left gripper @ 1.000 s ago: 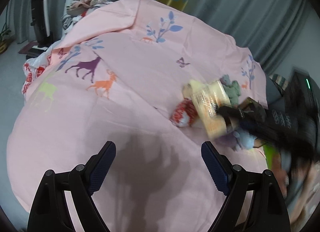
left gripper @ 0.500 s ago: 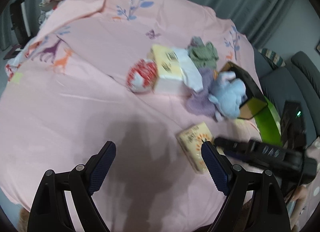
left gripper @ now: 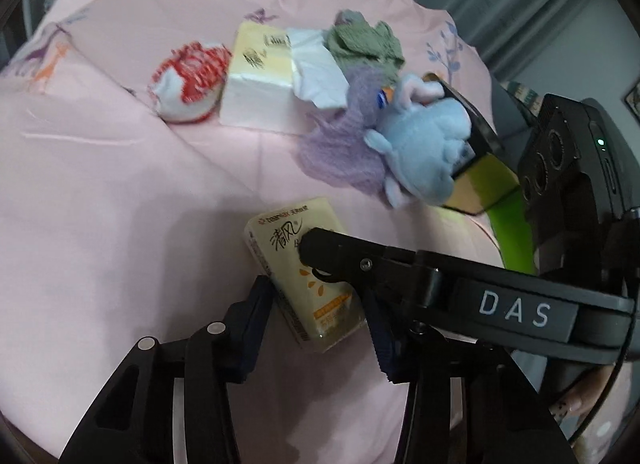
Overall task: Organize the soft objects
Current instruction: 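Close the left tool on the tissue pack beside the right tool and lift, then hold the tissue pack raised between both tools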
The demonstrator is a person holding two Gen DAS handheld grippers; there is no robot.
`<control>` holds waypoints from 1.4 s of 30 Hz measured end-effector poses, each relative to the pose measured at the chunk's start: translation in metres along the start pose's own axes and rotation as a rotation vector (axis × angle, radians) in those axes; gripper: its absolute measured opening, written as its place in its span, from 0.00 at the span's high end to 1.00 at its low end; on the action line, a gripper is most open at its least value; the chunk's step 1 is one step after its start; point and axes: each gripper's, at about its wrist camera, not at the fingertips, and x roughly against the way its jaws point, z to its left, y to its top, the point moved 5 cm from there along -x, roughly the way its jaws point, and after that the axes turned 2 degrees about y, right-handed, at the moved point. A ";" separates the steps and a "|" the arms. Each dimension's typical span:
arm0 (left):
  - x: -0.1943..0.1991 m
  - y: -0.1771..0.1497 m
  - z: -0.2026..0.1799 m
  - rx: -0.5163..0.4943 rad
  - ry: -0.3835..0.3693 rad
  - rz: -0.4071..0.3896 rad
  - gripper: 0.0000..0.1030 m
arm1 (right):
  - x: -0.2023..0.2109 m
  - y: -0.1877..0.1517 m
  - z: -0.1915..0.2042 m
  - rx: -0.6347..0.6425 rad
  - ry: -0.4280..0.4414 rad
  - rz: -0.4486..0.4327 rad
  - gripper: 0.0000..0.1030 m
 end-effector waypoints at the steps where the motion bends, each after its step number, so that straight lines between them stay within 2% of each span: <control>1: 0.006 0.003 0.001 0.009 0.007 -0.021 0.58 | 0.002 0.002 0.002 -0.003 0.020 0.002 0.64; 3: 0.027 0.011 0.001 0.015 0.022 -0.082 0.58 | 0.011 0.009 0.017 0.018 0.080 -0.011 0.64; 5: 0.056 0.020 0.000 0.015 0.055 -0.157 0.58 | 0.022 0.017 0.043 0.090 0.115 -0.030 0.65; 10: 0.127 0.032 0.008 0.101 0.124 -0.346 0.58 | 0.046 0.030 0.123 0.292 0.189 -0.086 0.64; 13: 0.155 0.026 0.009 0.130 0.188 -0.435 0.58 | 0.052 0.028 0.145 0.336 0.252 -0.095 0.65; 17: 0.171 0.006 0.011 0.147 0.255 -0.495 0.58 | 0.053 0.010 0.158 0.387 0.324 -0.109 0.64; 22: 0.182 -0.012 0.018 0.182 0.308 -0.508 0.58 | 0.043 -0.004 0.167 0.409 0.361 -0.073 0.64; 27: 0.183 -0.012 0.008 0.164 0.332 -0.498 0.58 | 0.047 -0.009 0.163 0.395 0.382 -0.067 0.64; 42: 0.182 -0.007 -0.019 0.107 0.317 -0.515 0.58 | 0.074 -0.008 0.149 0.379 0.384 -0.134 0.64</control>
